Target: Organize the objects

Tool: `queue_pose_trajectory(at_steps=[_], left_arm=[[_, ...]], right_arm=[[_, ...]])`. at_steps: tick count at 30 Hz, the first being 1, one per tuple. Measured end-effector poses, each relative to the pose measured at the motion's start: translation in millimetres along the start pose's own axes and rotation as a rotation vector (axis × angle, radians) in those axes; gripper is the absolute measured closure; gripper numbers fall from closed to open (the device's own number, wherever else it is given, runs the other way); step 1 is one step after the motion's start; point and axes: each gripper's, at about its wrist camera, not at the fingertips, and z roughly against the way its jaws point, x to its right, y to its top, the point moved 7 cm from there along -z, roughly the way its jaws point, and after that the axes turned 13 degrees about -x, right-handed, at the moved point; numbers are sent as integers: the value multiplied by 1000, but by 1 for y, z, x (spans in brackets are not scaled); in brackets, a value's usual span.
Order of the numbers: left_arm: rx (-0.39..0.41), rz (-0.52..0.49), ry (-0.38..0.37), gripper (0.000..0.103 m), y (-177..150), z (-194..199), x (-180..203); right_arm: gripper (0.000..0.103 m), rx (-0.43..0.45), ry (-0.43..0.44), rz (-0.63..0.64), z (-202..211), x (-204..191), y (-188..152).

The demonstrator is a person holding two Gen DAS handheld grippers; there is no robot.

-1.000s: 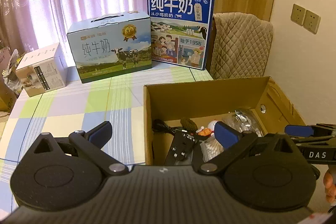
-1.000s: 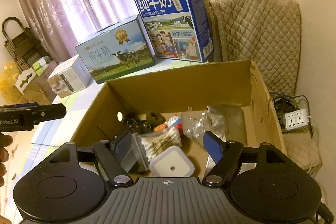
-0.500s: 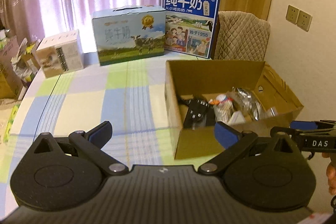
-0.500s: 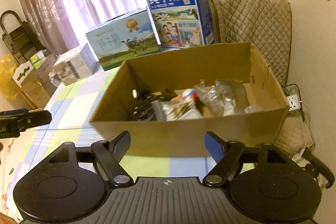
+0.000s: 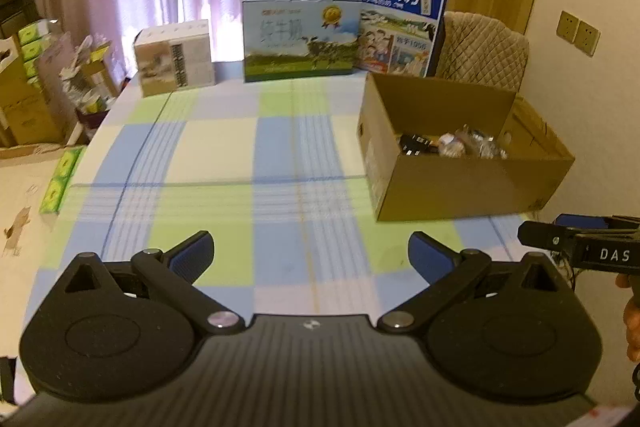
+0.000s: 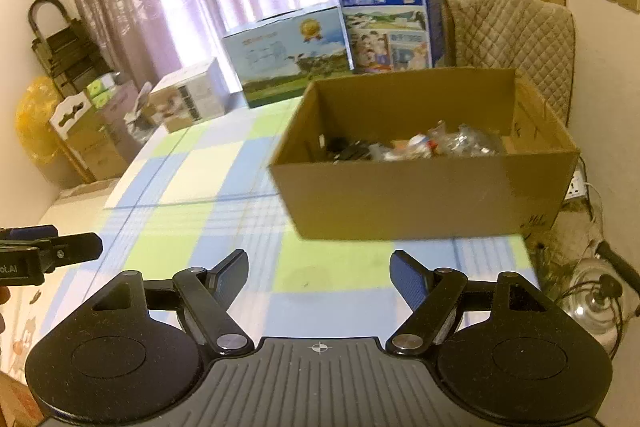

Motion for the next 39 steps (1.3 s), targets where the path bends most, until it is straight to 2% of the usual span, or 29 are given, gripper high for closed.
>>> queue_pose_trajectory(at_steps=[12, 21, 30, 39], left_arm=[[-29, 23, 28, 1, -59, 36, -41], [-58, 41, 43, 1, -95, 46, -64], [-87, 60, 53, 1, -121, 48, -79], [-92, 72, 56, 1, -128, 50, -85]], right_arm=[[28, -22, 20, 35, 11, -58, -52], [28, -61, 40, 76, 9, -98, -83], [28, -82, 52, 109, 4, -122, -98], [28, -103, 58, 128, -3, -134, -105]])
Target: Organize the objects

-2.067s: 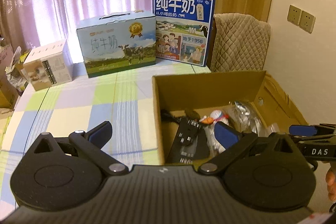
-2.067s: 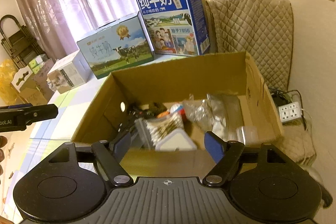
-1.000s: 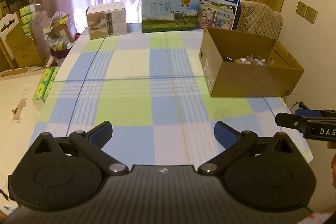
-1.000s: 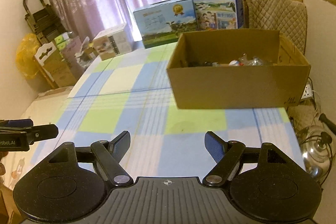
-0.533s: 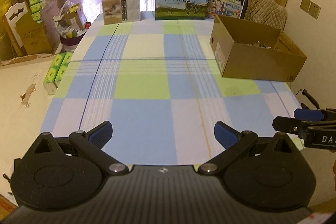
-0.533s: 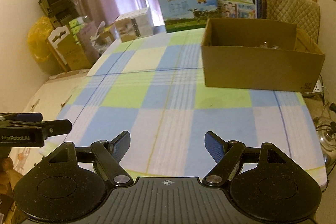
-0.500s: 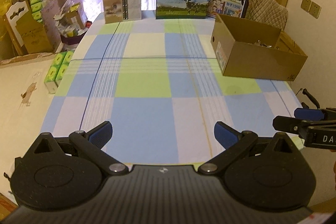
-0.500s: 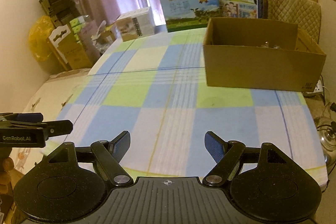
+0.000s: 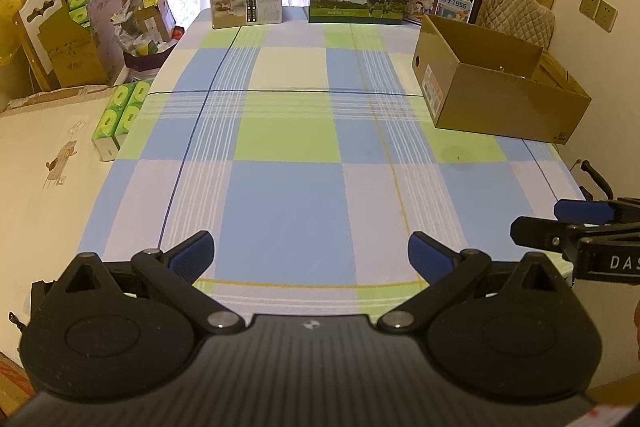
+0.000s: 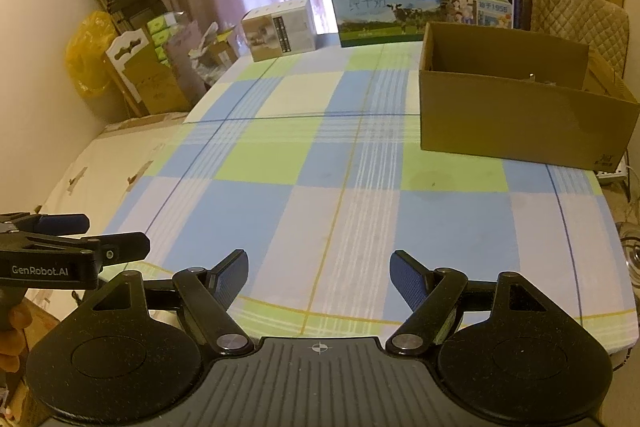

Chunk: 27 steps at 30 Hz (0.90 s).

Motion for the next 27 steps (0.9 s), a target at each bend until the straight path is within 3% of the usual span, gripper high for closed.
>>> queue_pose_trajectory(at_steps=[27], left_arm=[[-4, 10, 6, 1, 0, -8, -1]], right_arm=[[28, -16, 7, 12, -8, -6, 2]])
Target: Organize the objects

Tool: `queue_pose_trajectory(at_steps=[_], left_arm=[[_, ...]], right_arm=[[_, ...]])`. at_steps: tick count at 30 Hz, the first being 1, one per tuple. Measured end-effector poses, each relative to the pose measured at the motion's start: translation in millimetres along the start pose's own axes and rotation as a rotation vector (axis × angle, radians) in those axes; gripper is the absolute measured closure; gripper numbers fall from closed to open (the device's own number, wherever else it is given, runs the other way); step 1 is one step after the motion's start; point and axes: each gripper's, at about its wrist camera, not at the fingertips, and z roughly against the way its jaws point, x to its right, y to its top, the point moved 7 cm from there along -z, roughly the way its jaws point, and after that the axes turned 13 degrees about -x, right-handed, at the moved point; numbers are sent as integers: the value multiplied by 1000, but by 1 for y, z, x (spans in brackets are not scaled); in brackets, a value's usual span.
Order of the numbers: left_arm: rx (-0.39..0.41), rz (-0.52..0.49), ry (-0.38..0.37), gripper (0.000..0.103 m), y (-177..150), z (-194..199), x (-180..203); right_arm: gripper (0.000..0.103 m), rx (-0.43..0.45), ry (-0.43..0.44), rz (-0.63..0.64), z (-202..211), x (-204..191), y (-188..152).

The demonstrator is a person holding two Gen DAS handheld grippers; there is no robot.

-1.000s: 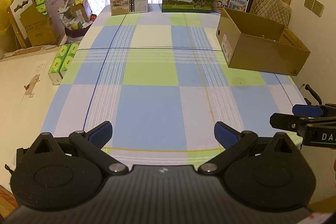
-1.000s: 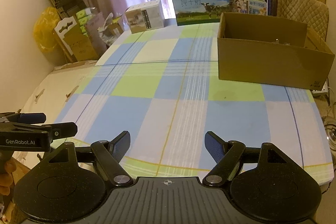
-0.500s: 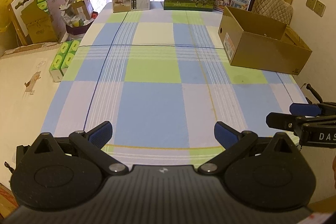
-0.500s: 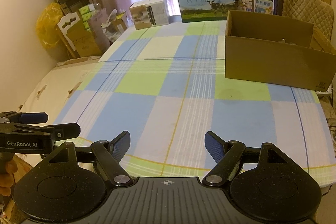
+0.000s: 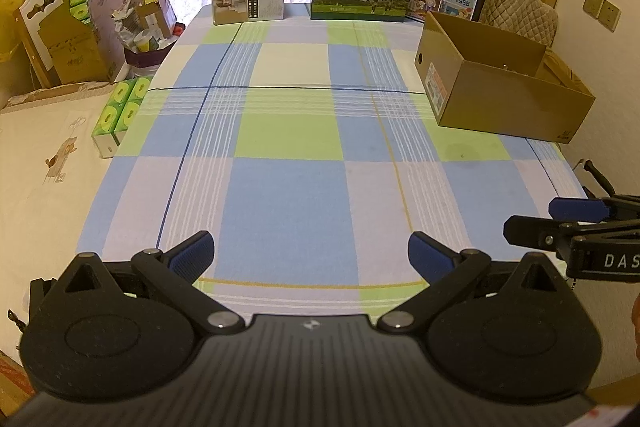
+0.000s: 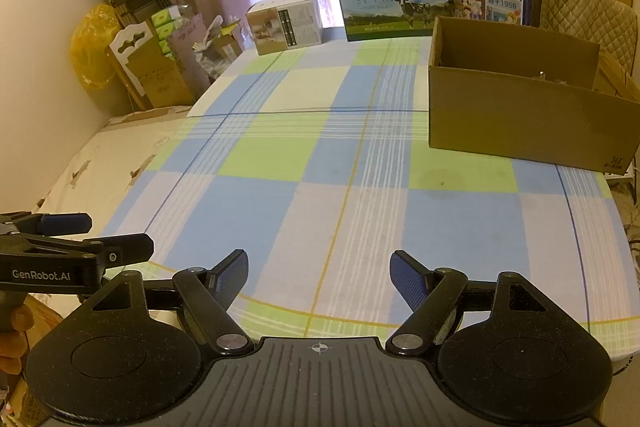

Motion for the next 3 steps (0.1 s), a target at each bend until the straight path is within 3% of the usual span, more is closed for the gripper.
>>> queue_pose_trajectory(at_steps=[3], left_arm=[[0, -2, 0, 1, 2, -2, 2]], right_arm=[[28, -1, 0, -2, -1, 2, 1]])
